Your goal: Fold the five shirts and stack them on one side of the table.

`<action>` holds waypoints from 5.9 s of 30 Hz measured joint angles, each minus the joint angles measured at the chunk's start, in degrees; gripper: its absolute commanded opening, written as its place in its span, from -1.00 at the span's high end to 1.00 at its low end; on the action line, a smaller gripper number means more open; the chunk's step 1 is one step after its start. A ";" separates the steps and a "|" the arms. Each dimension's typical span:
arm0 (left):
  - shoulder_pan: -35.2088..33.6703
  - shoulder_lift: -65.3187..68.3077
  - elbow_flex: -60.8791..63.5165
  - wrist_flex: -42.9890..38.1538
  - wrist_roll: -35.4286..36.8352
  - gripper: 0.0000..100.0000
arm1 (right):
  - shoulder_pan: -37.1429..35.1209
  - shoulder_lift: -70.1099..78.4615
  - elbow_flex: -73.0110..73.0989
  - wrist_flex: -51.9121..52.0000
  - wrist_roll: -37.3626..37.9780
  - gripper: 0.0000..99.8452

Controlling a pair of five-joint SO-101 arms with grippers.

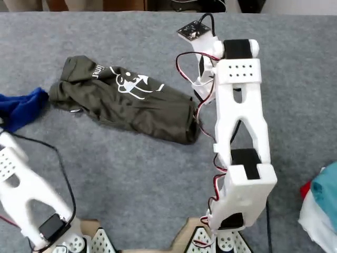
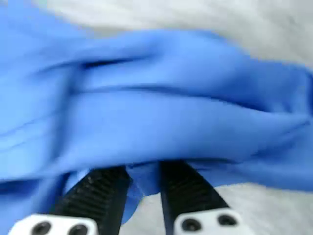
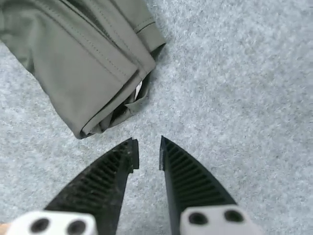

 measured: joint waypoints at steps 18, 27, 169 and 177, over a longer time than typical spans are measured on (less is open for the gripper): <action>-11.78 -1.23 -8.18 3.69 17.67 0.40 | -0.44 -0.09 6.33 0.00 0.00 0.33; 0.18 -9.41 -8.26 8.09 22.68 0.39 | -8.79 -0.09 6.33 0.00 0.00 0.01; 43.16 -79.47 35.60 8.18 28.92 0.96 | -4.48 23.30 -25.32 -0.79 -16.62 0.29; 43.43 -87.21 63.82 8.18 24.35 0.96 | -14.77 29.45 -20.48 -11.69 -21.71 0.29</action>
